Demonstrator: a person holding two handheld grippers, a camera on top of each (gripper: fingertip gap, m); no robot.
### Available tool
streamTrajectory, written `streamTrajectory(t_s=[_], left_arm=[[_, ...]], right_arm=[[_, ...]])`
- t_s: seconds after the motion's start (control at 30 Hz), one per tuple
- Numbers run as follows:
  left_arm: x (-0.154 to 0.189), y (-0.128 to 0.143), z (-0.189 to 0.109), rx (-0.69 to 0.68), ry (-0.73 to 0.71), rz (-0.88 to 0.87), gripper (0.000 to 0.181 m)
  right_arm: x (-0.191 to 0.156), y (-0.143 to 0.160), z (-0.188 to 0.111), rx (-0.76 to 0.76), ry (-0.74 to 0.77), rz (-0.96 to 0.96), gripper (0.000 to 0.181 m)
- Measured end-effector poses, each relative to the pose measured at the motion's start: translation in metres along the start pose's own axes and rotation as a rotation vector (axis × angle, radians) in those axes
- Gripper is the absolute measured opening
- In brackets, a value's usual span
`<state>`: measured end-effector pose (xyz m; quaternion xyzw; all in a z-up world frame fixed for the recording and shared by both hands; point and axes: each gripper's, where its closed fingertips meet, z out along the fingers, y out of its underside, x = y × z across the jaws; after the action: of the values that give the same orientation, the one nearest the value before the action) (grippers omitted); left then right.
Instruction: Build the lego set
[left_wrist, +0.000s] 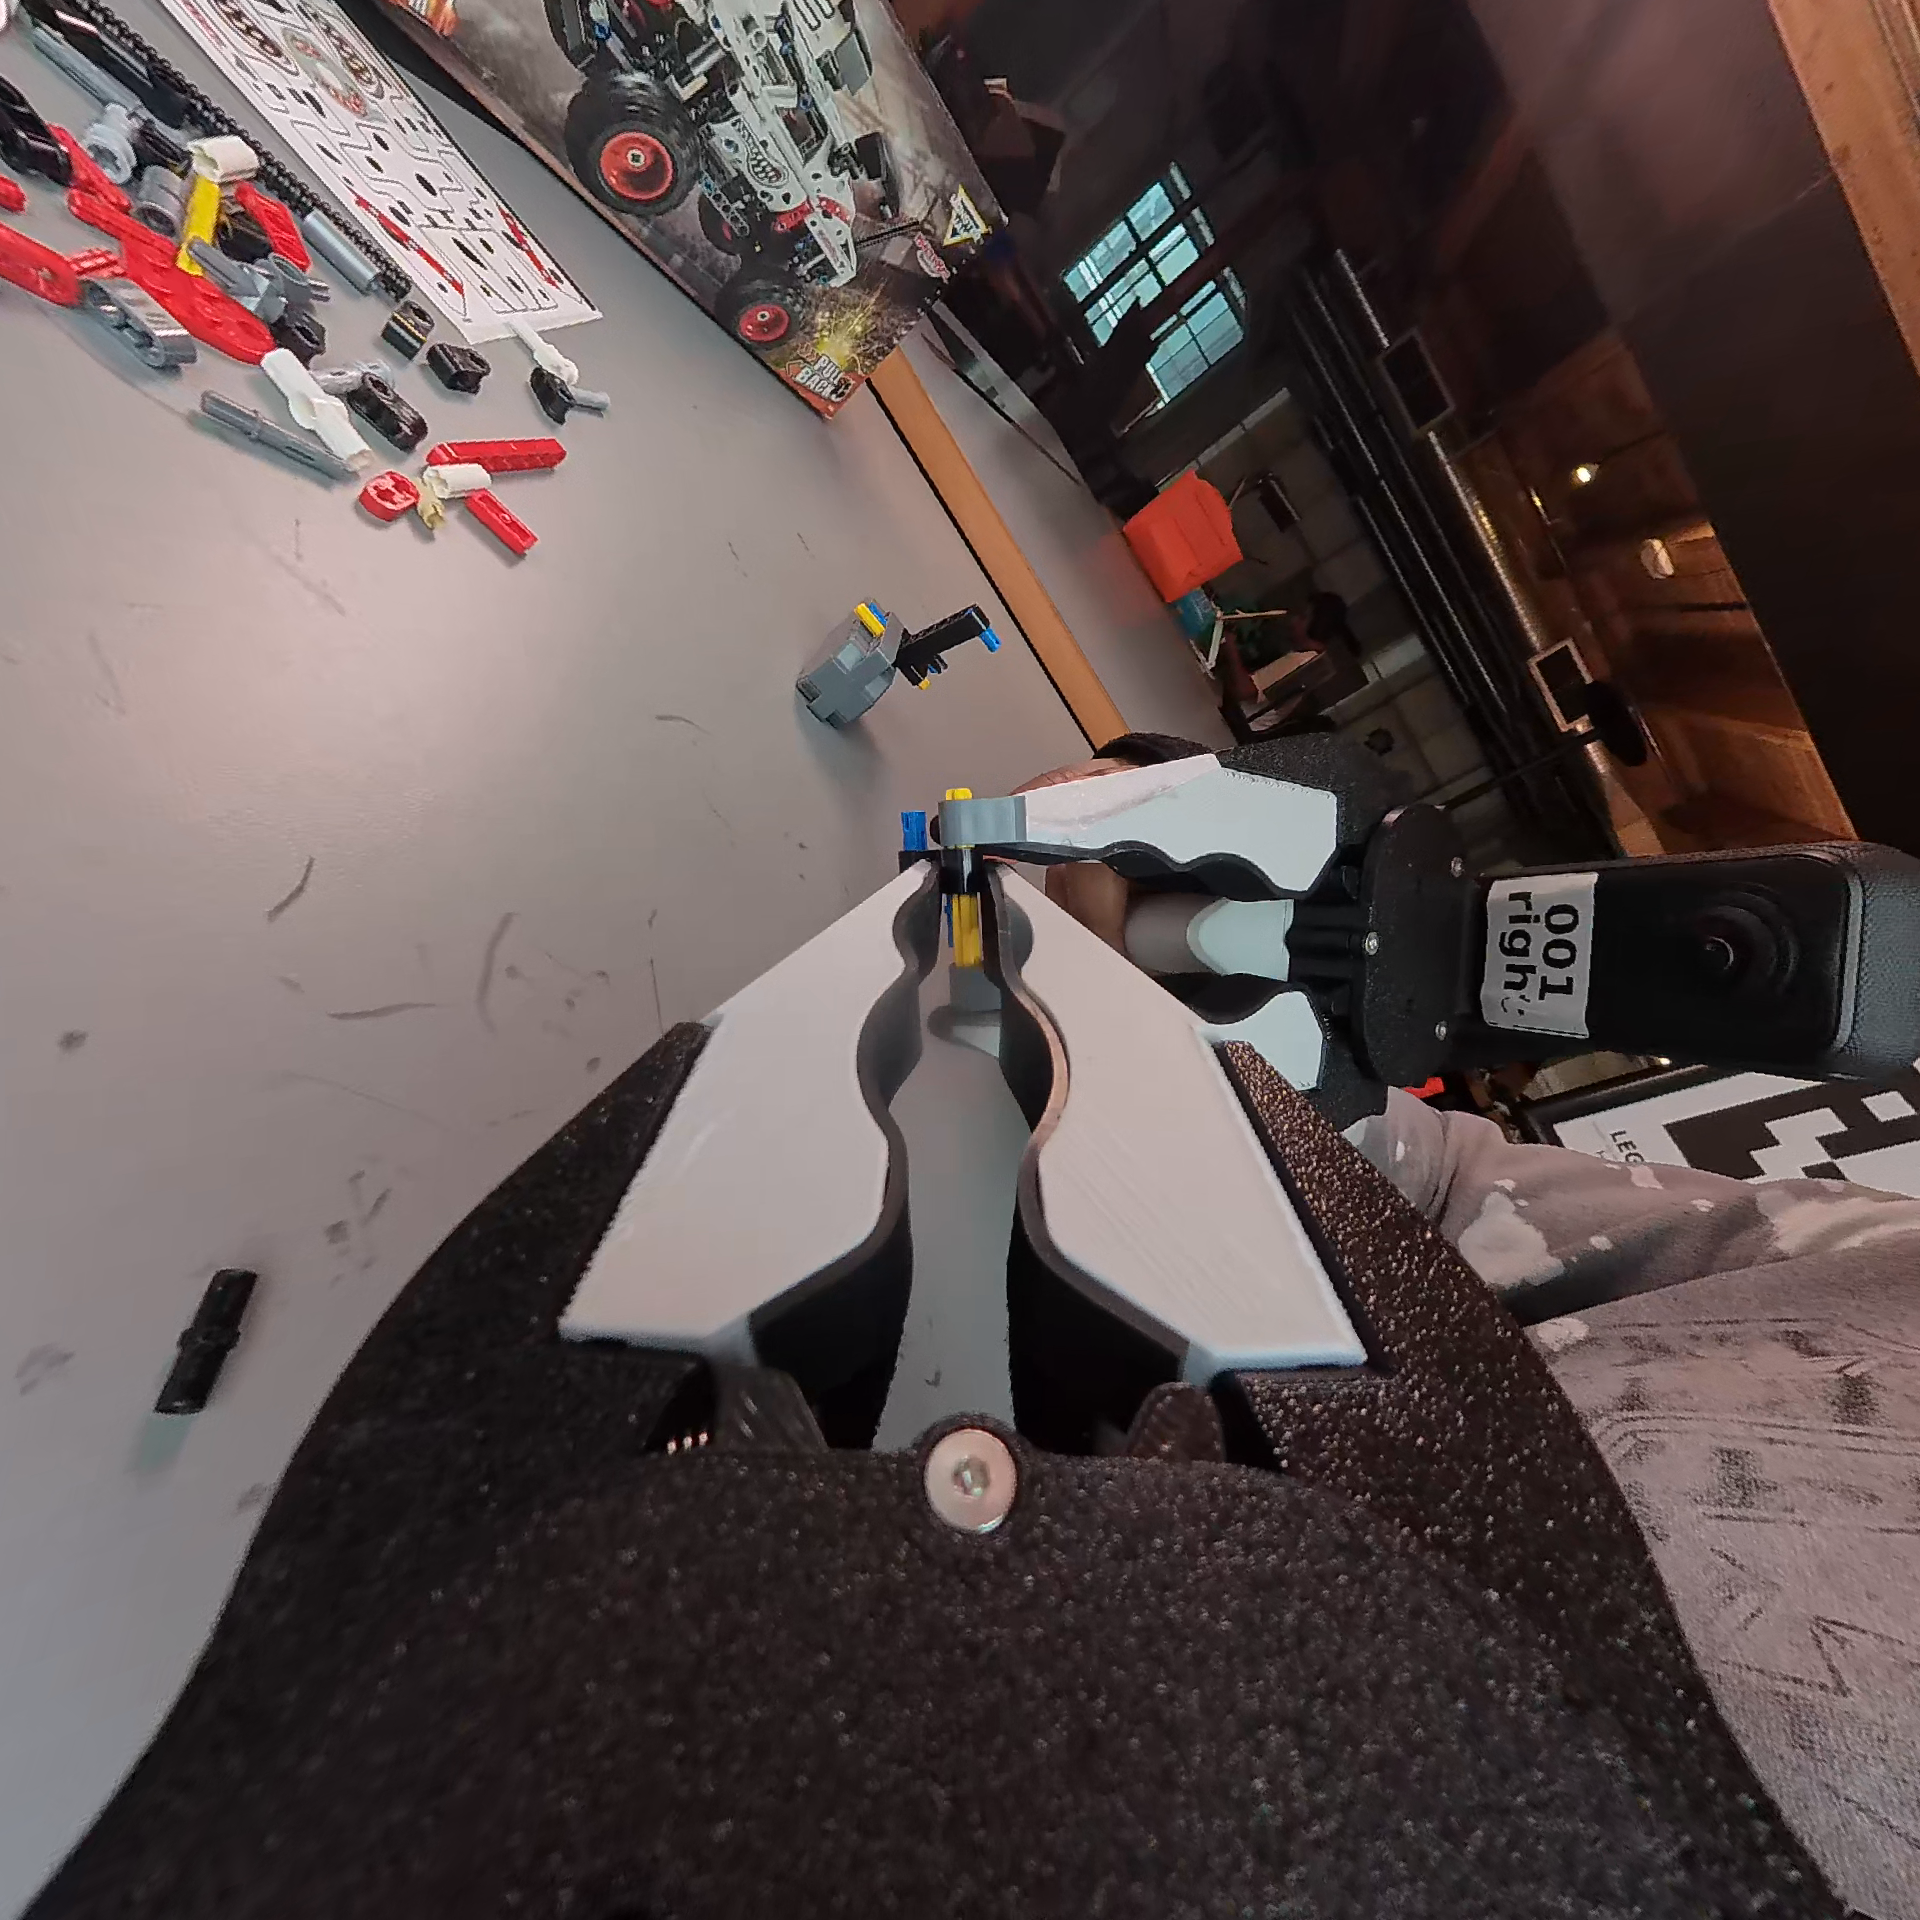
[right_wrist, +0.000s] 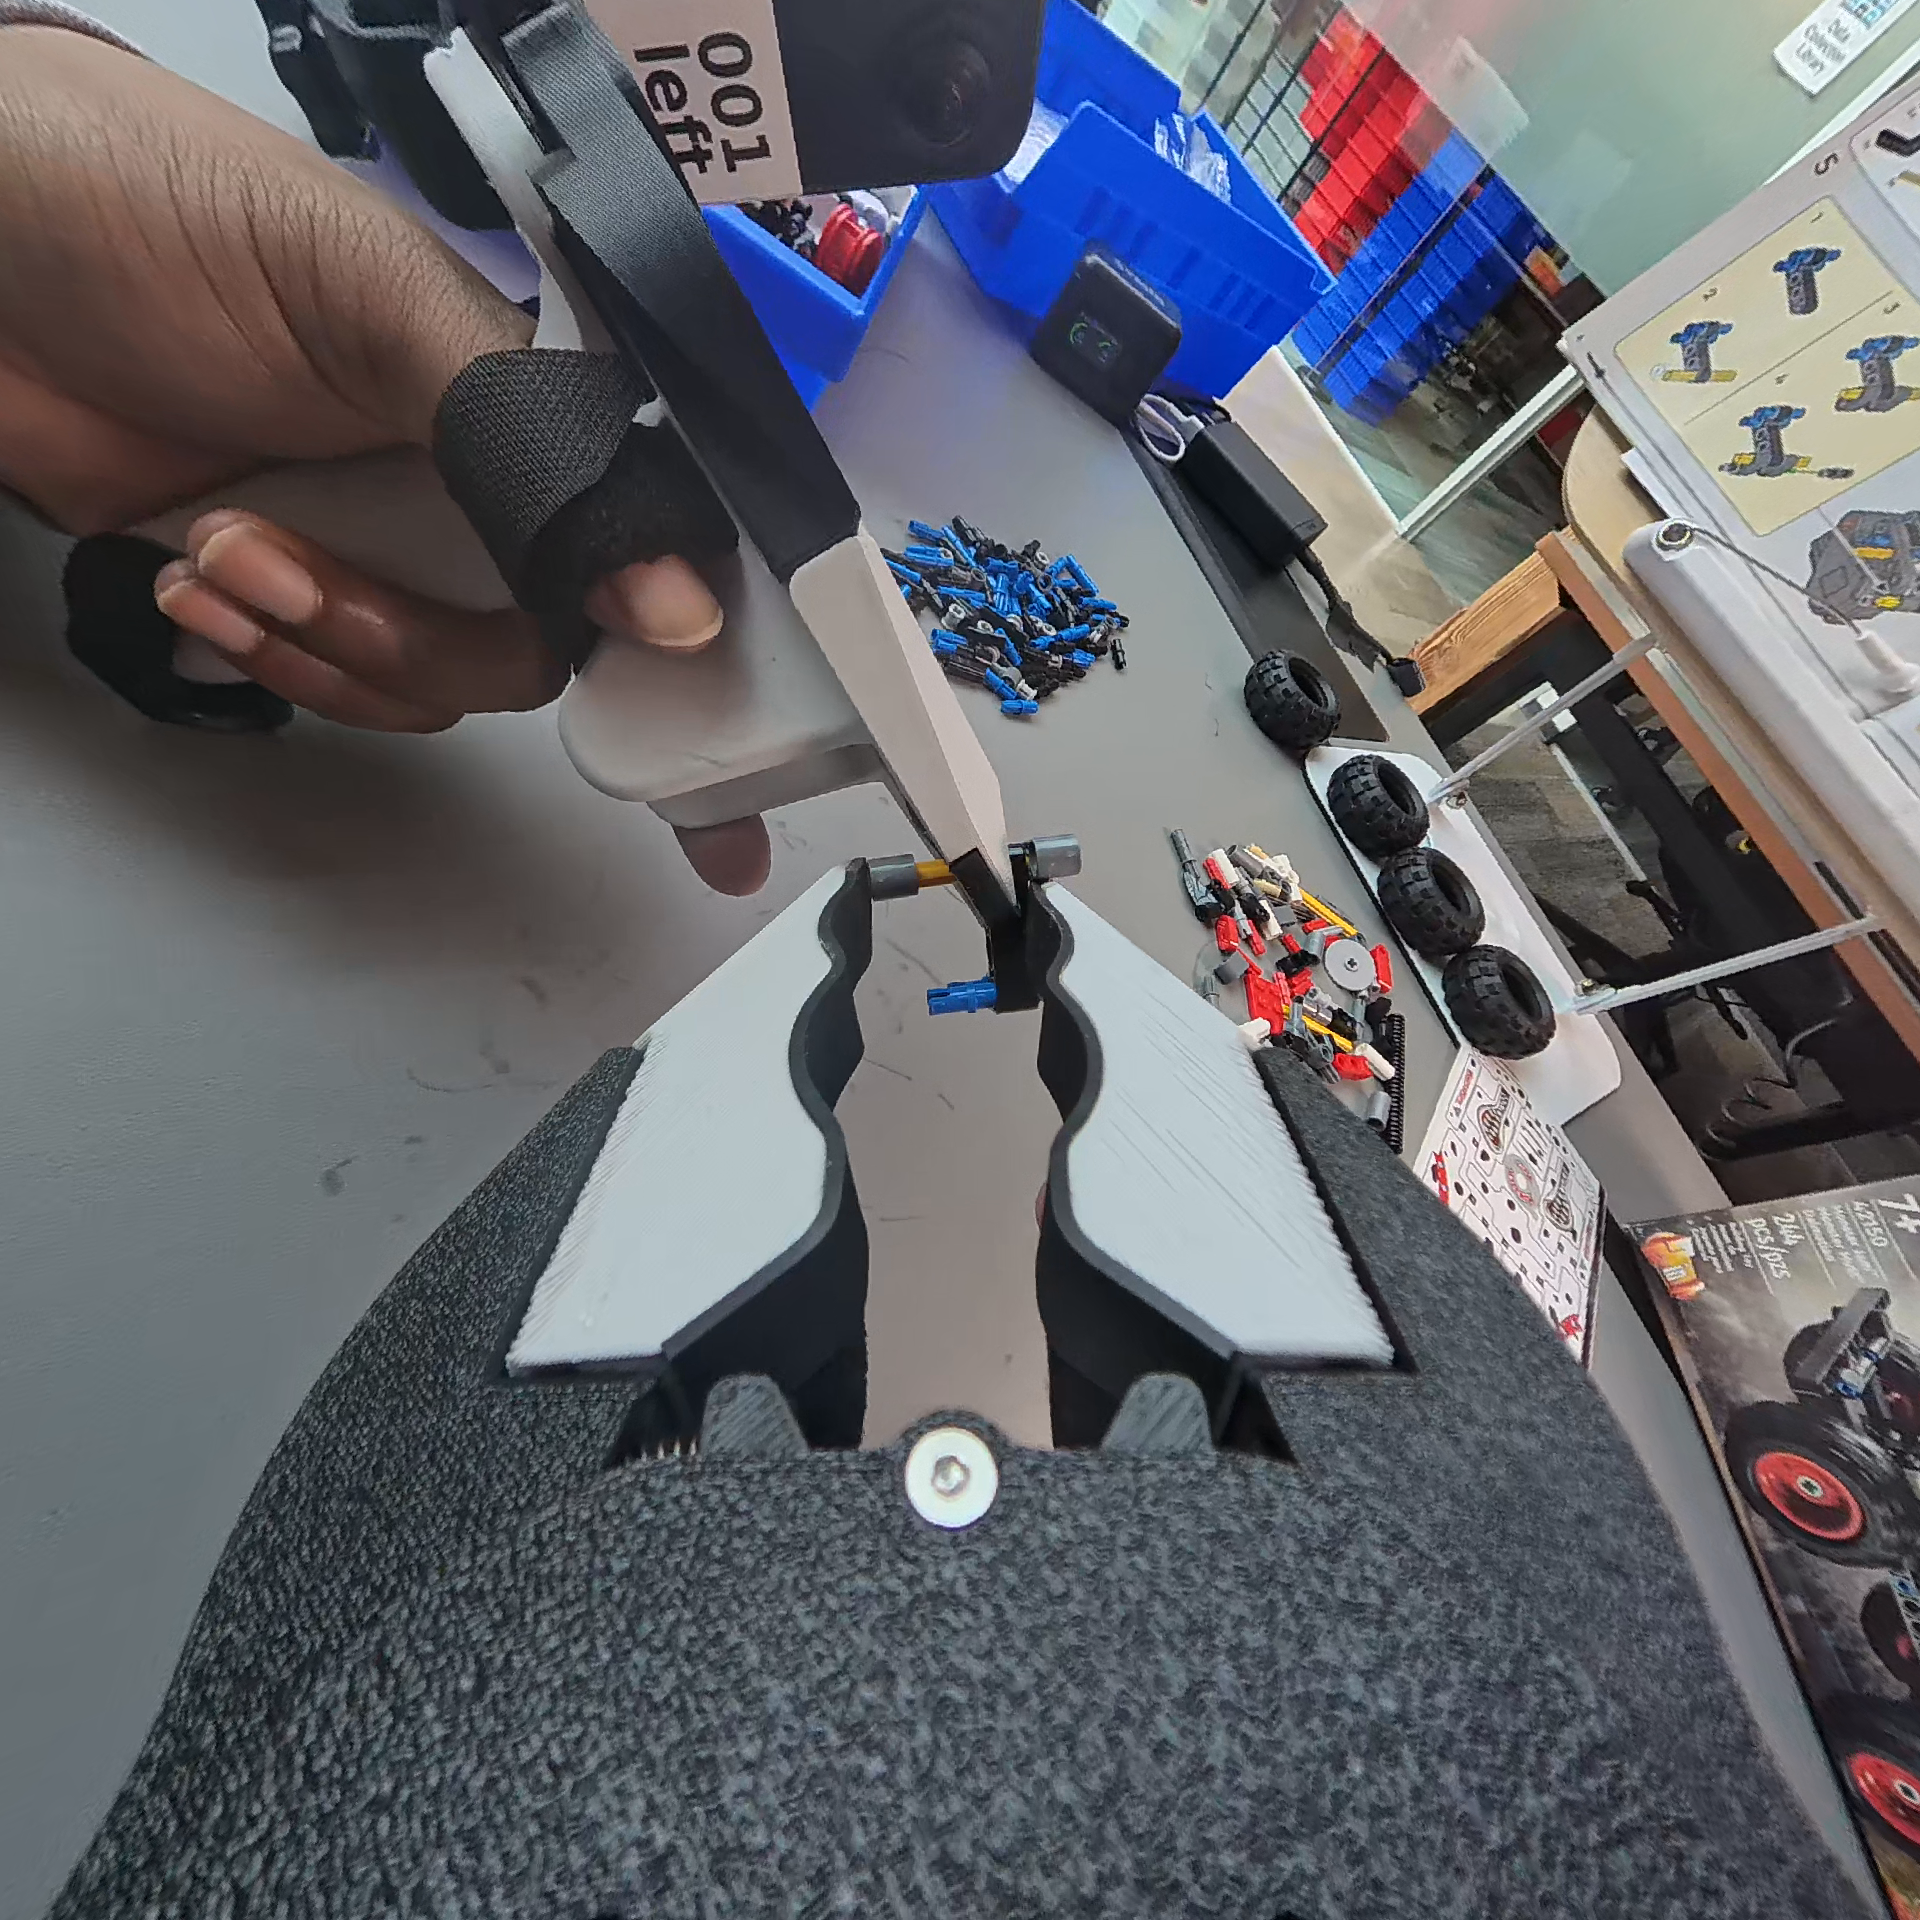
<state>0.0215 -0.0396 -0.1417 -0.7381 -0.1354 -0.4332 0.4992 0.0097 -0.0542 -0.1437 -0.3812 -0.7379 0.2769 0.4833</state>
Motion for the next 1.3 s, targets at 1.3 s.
streamTrajectory(t_s=[1.3], left_arm=[[0.032, 0.020, 0.000, -0.169, 0.338, -0.275, 0.006]], right_arm=[[-0.007, -0.009, -0.012, 0.140, -0.073, -0.067, 0.044]])
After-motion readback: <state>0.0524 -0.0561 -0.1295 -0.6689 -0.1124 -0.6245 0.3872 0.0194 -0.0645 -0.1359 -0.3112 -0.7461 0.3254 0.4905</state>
